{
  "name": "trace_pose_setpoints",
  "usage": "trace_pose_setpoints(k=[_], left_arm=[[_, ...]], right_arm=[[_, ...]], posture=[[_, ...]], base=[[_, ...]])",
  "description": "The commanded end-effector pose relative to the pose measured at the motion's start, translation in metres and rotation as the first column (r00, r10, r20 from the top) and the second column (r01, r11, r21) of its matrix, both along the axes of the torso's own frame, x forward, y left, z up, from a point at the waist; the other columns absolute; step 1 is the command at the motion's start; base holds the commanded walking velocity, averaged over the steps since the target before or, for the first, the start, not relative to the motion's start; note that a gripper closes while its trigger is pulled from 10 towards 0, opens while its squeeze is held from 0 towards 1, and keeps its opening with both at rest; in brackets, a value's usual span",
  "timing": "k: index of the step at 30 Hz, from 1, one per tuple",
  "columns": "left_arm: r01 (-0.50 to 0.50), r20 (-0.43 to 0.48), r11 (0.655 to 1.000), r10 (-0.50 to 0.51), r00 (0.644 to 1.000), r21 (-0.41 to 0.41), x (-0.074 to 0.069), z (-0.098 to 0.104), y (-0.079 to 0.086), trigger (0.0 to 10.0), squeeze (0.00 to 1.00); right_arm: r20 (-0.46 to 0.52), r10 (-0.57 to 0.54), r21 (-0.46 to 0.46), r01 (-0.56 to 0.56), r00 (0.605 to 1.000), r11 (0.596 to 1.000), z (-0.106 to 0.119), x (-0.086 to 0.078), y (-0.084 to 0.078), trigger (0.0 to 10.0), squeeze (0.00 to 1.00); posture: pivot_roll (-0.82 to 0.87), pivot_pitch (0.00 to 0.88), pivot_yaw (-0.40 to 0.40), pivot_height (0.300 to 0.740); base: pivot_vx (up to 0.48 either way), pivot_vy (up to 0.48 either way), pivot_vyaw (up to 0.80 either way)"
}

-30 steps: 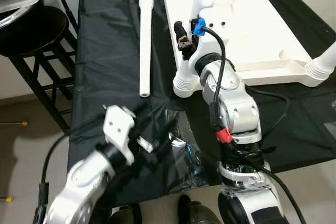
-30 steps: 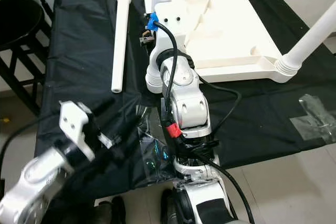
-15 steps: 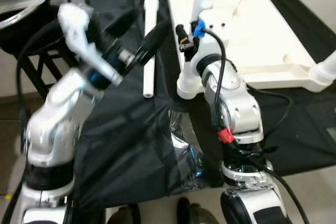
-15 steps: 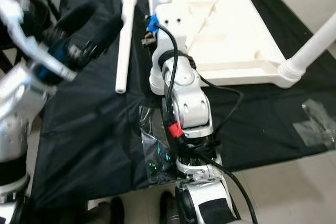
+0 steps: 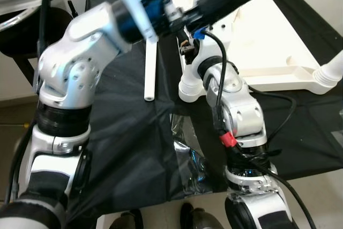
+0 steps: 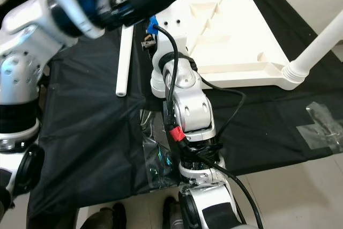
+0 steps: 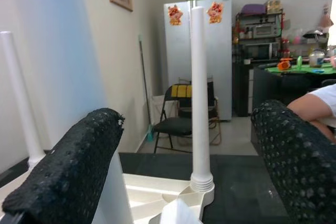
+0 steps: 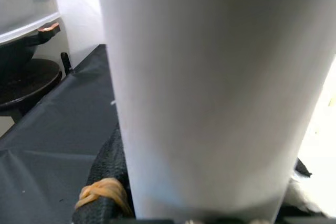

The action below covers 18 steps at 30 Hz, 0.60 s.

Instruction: Building children table

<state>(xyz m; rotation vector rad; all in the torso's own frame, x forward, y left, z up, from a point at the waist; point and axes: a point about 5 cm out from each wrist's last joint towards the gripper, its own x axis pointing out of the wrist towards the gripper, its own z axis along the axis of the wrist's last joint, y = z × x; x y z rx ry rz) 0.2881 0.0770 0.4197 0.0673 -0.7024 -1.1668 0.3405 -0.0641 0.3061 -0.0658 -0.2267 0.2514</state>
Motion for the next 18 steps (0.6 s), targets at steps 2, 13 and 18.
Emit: trace_pose_setpoints(k=[2, 13, 18], left_arm=[[-0.125, -0.001, 0.992, 0.125, 0.992, 0.007, 0.017, 0.004, 0.003, 10.0, 0.00], [-0.136, -0.054, 0.987, 0.141, 0.989, 0.087, 0.032, -0.004, -0.014, 10.0, 0.00], [-0.122, -0.082, 0.987, 0.131, 0.988, 0.102, 0.033, -0.007, -0.016, 10.0, 0.00]], right_arm=[[-0.201, 0.007, -0.027, -0.013, 0.980, 1.000, -0.042, 0.008, 0.004, 10.0, 0.00], [-0.191, 0.021, -0.021, -0.025, 0.981, 0.999, -0.039, 0.008, 0.006, 10.0, 0.00], [-0.188, 0.029, -0.020, -0.033, 0.982, 0.999, -0.038, 0.007, 0.008, 10.0, 0.00]], posture=[[0.03, 0.271, -0.022, 0.740], [0.03, 0.265, -0.023, 0.740], [0.03, 0.264, -0.024, 0.740]], base=[[0.000, 0.000, 0.00], [0.000, 0.000, 0.00], [0.000, 0.000, 0.00]])
